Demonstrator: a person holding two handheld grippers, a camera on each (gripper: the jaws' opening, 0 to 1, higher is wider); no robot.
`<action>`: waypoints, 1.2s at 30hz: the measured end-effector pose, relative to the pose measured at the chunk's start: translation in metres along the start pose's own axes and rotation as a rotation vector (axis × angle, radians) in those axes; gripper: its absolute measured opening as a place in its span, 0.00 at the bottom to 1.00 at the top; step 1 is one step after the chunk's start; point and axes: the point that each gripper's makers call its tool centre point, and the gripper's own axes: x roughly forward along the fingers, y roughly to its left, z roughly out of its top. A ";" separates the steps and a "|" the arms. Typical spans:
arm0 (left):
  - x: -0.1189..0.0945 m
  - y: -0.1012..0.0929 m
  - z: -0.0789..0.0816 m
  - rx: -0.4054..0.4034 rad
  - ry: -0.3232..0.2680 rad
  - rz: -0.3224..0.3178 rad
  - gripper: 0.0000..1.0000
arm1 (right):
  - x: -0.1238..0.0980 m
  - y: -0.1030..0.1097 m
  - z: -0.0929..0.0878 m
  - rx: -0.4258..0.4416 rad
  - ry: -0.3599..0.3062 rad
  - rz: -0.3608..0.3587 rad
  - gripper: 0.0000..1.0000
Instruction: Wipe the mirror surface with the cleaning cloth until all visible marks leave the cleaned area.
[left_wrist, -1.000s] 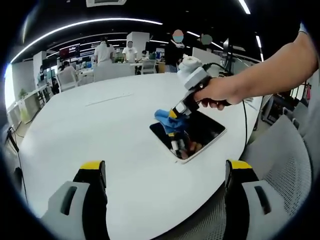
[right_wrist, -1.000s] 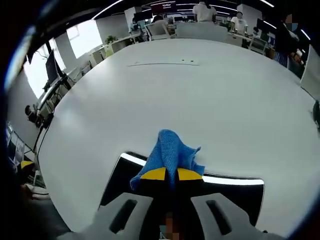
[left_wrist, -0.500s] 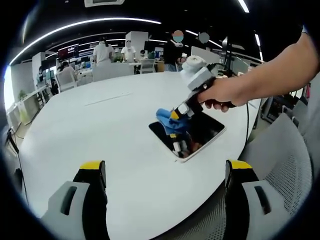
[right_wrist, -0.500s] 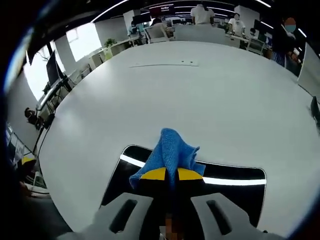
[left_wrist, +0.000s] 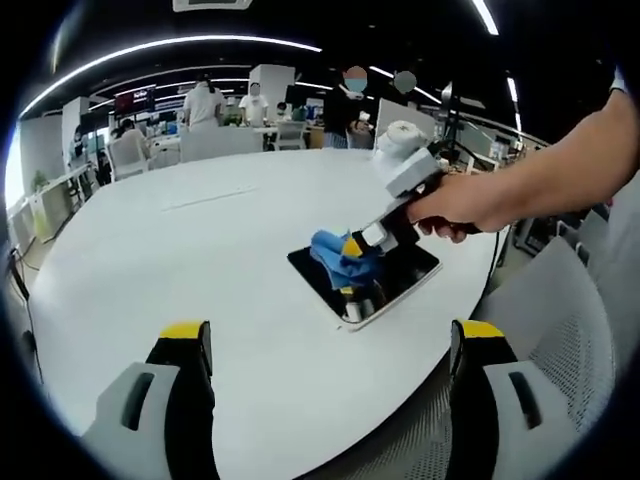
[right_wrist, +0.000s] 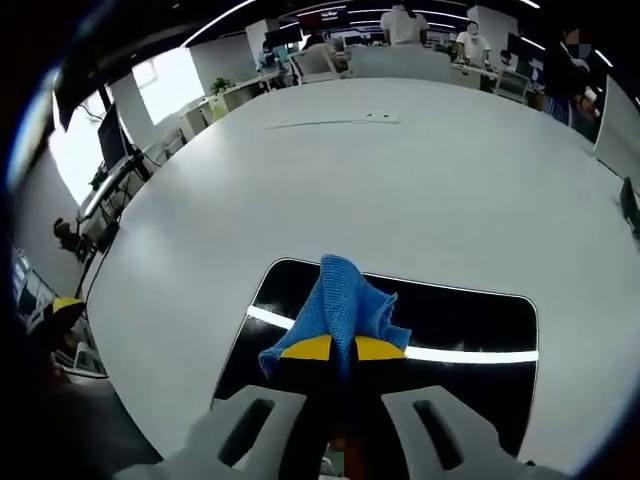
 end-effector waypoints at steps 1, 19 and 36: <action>0.000 0.000 0.000 0.001 0.001 -0.002 0.98 | -0.001 0.001 -0.001 0.004 0.002 0.003 0.00; -0.001 0.004 0.035 0.063 -0.163 0.005 0.99 | -0.016 0.012 -0.021 0.034 0.005 0.039 0.01; 0.004 0.004 0.008 0.038 -0.020 0.006 0.99 | -0.033 0.021 -0.041 0.045 0.005 0.073 0.01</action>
